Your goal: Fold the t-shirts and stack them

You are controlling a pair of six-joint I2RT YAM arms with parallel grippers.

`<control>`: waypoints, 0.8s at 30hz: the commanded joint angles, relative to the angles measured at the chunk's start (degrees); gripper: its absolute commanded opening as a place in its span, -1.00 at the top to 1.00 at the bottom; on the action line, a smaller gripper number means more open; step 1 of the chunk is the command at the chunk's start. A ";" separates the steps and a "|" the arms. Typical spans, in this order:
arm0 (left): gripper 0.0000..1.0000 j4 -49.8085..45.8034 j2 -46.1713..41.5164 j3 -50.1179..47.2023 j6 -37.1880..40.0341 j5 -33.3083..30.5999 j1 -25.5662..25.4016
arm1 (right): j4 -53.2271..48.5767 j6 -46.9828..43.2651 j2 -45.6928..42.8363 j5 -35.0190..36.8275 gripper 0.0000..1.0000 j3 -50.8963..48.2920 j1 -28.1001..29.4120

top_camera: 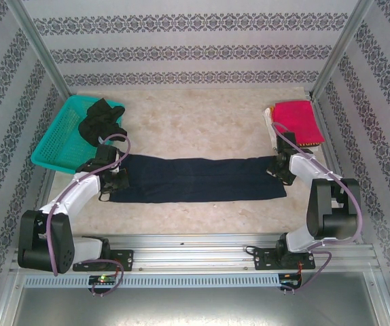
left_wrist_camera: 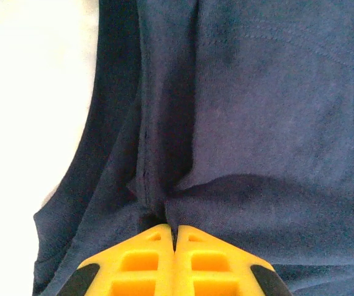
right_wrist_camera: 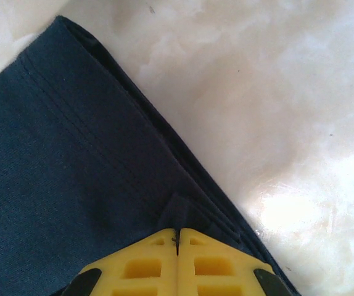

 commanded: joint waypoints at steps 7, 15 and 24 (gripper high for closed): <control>1.00 -4.69 -1.48 9.89 -1.81 2.00 0.81 | -2.15 0.76 -2.78 -0.75 1.00 3.23 0.64; 1.00 -13.44 -6.19 19.47 -3.28 3.17 0.80 | -2.37 0.83 -4.16 -0.75 1.00 2.91 0.59; 1.00 -14.67 -11.28 11.43 -6.62 3.90 0.80 | -1.49 0.31 -1.31 -0.67 1.00 2.73 0.58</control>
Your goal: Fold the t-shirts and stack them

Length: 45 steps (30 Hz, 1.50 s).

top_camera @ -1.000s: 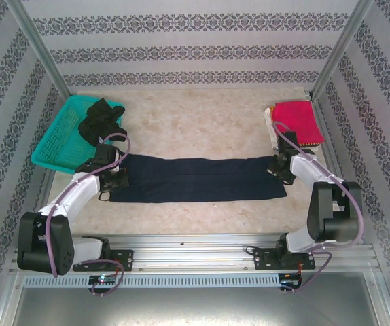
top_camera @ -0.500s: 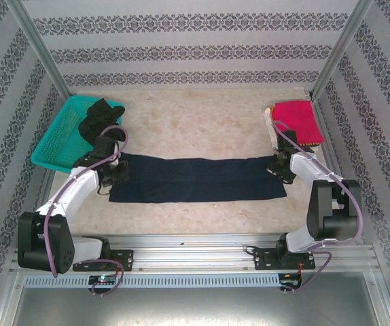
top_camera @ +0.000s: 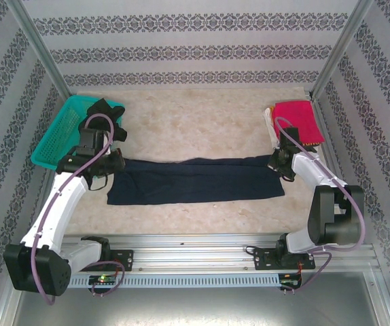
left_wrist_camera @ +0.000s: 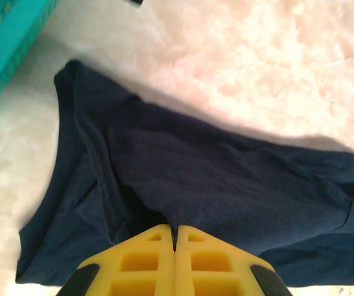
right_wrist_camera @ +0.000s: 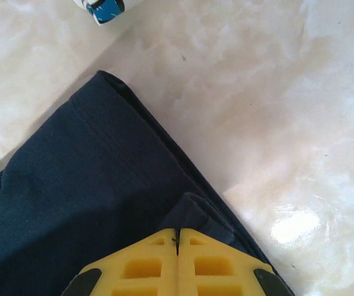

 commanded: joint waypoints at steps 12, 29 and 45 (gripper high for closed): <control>1.00 1.78 5.38 -11.15 -1.94 -5.76 0.89 | -0.44 -0.50 1.67 -0.01 1.00 -1.65 0.64; 1.00 6.02 13.67 -13.50 -1.28 -9.08 0.89 | -0.76 1.70 0.66 -1.41 1.00 -3.99 1.41; 1.00 9.08 17.29 -13.21 -2.07 -7.66 0.89 | -2.84 6.99 -13.16 1.56 1.00 -9.04 5.08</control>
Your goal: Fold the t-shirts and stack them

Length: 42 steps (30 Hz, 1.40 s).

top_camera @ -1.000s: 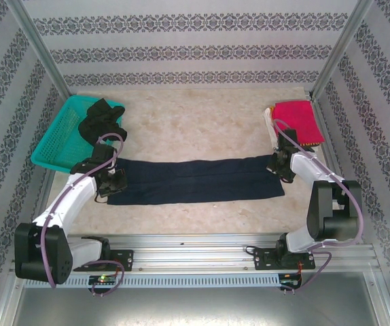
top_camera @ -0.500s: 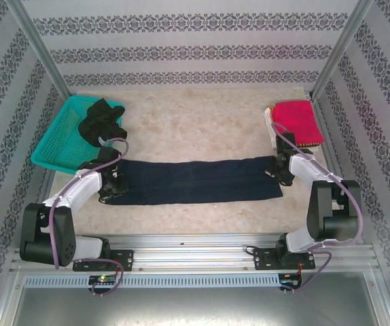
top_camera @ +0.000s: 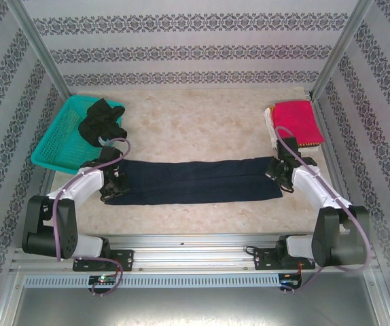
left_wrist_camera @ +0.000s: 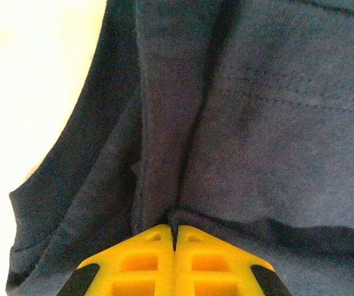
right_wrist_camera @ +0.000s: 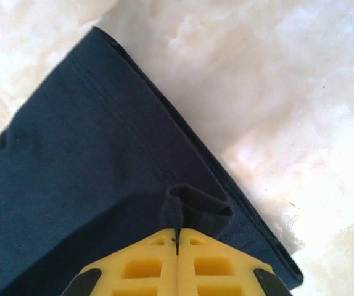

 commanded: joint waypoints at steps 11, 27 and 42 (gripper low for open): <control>0.57 1.69 1.35 -0.19 -0.59 -1.13 0.90 | -1.05 3.22 -0.95 3.89 0.02 -4.05 3.03; -0.22 8.70 -5.95 0.26 -12.29 -0.59 -7.65 | 13.58 -14.24 9.65 0.27 -0.41 10.16 23.07; 0.73 19.23 19.66 8.67 -11.81 6.01 -11.02 | 14.10 -11.73 34.06 -7.65 -0.11 22.19 29.69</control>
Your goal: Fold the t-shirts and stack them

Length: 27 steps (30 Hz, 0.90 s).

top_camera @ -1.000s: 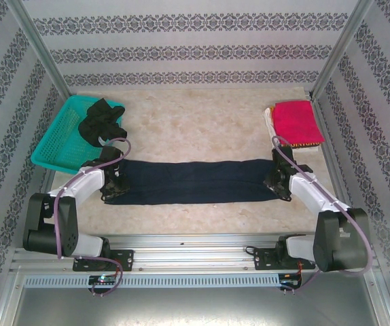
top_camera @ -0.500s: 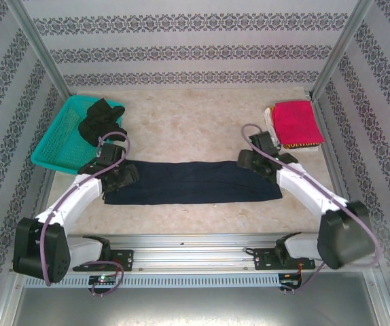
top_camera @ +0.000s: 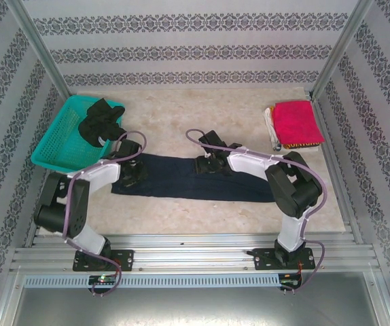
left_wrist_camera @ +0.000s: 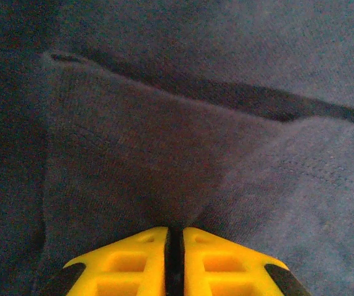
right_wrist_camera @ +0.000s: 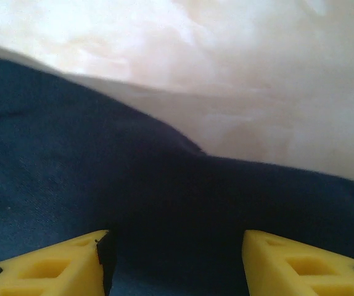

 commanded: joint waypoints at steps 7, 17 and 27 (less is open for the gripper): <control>0.66 -3.71 24.29 23.85 7.80 3.83 -1.63 | -0.61 1.05 -1.45 -3.08 -0.10 -4.79 -10.52; 0.49 -23.05 50.62 68.85 15.10 2.01 -1.57 | -1.34 -1.03 -4.56 -3.62 -0.11 -8.18 -17.03; -0.20 -32.44 61.01 99.02 17.58 6.78 -1.45 | 0.56 -8.38 -9.16 -1.26 -0.24 -3.97 -14.23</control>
